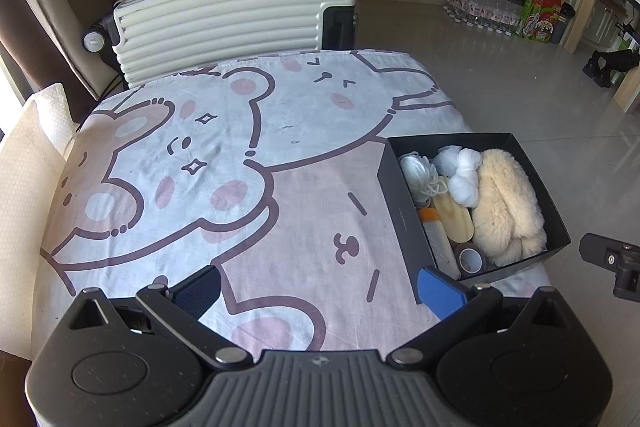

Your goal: Organize objects

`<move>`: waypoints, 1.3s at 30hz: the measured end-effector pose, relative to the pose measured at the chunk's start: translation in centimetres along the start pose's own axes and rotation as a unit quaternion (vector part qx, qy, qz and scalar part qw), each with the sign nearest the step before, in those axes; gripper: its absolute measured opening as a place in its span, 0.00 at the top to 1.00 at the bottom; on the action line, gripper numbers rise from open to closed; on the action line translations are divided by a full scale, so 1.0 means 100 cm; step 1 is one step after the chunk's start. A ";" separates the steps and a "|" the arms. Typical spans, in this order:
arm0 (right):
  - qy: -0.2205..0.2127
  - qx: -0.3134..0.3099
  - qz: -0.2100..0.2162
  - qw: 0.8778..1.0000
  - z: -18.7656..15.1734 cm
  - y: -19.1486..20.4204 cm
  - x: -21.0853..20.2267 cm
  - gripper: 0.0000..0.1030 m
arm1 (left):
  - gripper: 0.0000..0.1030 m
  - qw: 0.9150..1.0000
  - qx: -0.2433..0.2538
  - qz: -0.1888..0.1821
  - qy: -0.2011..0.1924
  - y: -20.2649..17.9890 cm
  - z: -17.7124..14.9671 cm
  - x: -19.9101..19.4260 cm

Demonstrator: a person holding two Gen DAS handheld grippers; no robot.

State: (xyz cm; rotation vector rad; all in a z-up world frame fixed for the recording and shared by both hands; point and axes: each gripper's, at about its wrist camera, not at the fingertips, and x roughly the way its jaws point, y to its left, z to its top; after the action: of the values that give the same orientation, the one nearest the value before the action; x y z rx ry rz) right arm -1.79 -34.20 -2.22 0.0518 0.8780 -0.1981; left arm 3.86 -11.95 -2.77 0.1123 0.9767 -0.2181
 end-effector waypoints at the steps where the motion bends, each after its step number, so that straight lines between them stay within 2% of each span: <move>1: 0.000 -0.001 0.000 1.000 0.000 0.001 0.001 0.00 | 0.00 1.000 0.000 0.000 0.000 0.000 0.000 0.000; 39: 0.003 -0.003 0.001 1.000 -0.001 0.001 0.005 0.00 | 0.00 1.000 0.001 -0.002 0.001 -0.003 0.000 0.004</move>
State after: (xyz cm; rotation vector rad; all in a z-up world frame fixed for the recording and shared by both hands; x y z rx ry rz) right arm -1.56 -34.12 -2.64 0.0477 0.8851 -0.1940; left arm 3.95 -12.27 -3.10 0.1123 0.9796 -0.2223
